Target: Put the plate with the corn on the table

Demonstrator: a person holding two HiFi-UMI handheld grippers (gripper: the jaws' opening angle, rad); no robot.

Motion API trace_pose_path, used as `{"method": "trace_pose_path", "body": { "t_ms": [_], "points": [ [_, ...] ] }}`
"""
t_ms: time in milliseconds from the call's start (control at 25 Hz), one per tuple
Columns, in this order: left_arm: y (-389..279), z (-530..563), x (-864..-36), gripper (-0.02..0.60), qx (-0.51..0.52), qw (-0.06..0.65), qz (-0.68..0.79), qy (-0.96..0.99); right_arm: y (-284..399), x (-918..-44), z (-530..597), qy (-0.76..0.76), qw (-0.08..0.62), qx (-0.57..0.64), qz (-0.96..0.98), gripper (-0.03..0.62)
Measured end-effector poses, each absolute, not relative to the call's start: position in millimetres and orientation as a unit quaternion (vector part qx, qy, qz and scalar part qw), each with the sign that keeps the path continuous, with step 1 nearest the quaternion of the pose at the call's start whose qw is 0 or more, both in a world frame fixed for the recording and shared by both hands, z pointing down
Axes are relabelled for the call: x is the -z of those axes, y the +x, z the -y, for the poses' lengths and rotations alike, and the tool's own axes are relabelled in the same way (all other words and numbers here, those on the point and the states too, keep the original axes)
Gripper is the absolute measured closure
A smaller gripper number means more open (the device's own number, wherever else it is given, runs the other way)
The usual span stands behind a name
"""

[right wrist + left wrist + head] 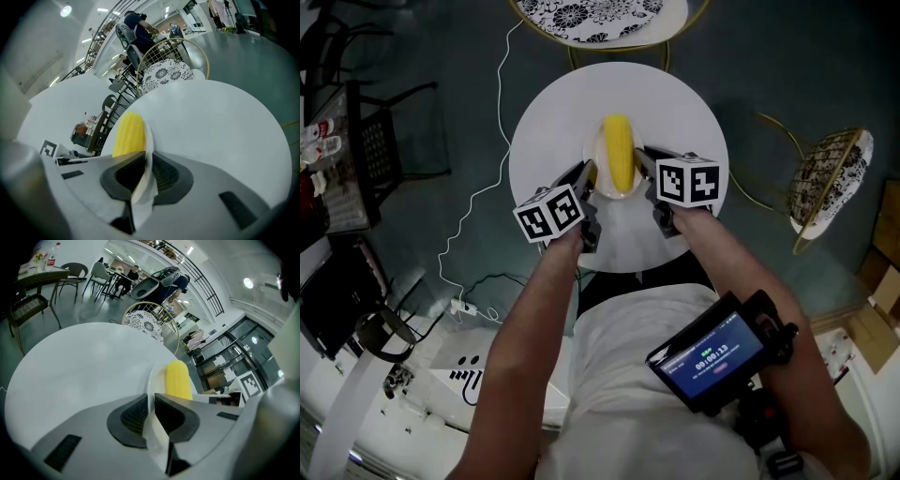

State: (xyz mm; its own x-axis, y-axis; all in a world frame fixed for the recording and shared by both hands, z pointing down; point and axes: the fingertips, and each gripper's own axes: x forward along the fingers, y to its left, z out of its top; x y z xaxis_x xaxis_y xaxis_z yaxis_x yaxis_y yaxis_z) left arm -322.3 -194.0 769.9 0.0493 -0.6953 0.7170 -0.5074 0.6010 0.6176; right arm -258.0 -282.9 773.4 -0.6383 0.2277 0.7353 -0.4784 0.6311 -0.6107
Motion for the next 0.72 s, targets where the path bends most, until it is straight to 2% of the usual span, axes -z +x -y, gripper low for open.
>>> {"method": "trace_pose_path", "body": {
  "t_ms": [720],
  "points": [
    [-318.7,193.0,-766.8,0.549,0.062,0.576,0.685,0.442,-257.4,-769.3,278.9,0.075,0.431,-0.409,0.801,0.551]
  ]
}}
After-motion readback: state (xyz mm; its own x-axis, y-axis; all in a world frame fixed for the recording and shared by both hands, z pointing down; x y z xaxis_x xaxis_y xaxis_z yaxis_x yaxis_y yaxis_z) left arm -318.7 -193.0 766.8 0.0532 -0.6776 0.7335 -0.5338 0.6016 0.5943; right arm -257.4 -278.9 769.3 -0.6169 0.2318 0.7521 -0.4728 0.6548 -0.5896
